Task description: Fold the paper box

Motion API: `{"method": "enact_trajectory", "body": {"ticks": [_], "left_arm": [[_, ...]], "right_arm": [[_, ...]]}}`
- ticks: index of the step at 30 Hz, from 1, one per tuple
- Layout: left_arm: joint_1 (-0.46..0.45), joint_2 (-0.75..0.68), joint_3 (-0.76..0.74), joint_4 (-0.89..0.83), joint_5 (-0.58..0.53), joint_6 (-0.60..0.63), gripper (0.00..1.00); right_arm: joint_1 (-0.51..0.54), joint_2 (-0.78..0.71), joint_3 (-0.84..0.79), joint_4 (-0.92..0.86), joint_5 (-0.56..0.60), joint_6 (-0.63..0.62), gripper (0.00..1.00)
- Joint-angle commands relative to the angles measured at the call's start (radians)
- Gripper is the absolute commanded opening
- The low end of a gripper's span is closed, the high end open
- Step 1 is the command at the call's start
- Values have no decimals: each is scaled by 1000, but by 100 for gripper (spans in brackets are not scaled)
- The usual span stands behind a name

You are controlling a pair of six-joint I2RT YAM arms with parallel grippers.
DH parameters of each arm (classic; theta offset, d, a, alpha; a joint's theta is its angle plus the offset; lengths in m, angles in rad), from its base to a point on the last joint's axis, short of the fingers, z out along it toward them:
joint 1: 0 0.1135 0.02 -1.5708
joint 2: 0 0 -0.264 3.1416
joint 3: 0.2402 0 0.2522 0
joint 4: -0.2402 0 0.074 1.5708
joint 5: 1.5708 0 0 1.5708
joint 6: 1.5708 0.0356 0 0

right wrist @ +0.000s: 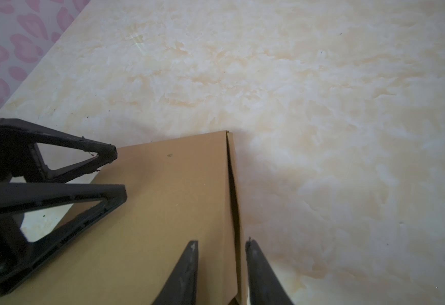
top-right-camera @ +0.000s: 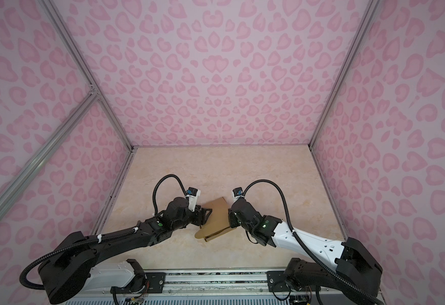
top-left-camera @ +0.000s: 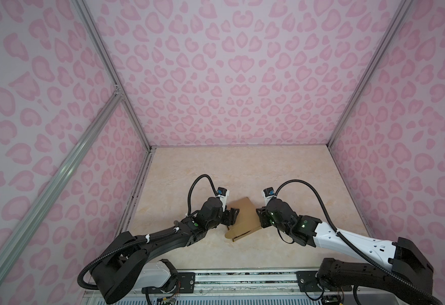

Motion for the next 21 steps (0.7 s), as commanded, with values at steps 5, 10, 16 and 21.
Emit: {"method": "enact_trajectory", "body": {"ticks": [5, 10, 16, 21], "left_arm": [[-40, 36, -66, 124, -49, -37, 70], [-62, 63, -88, 146, -75, -40, 70], [-77, 104, -100, 174, -97, -36, 70], [-74, 25, -30, 94, -155, 22, 71]], "right_arm": [[45, 28, -60, 44, 38, 50, 33], [59, 57, -65, 27, 27, 62, 32], [71, 83, -115, 67, 29, 84, 32], [71, 94, -92, 52, 27, 74, 31]]}}
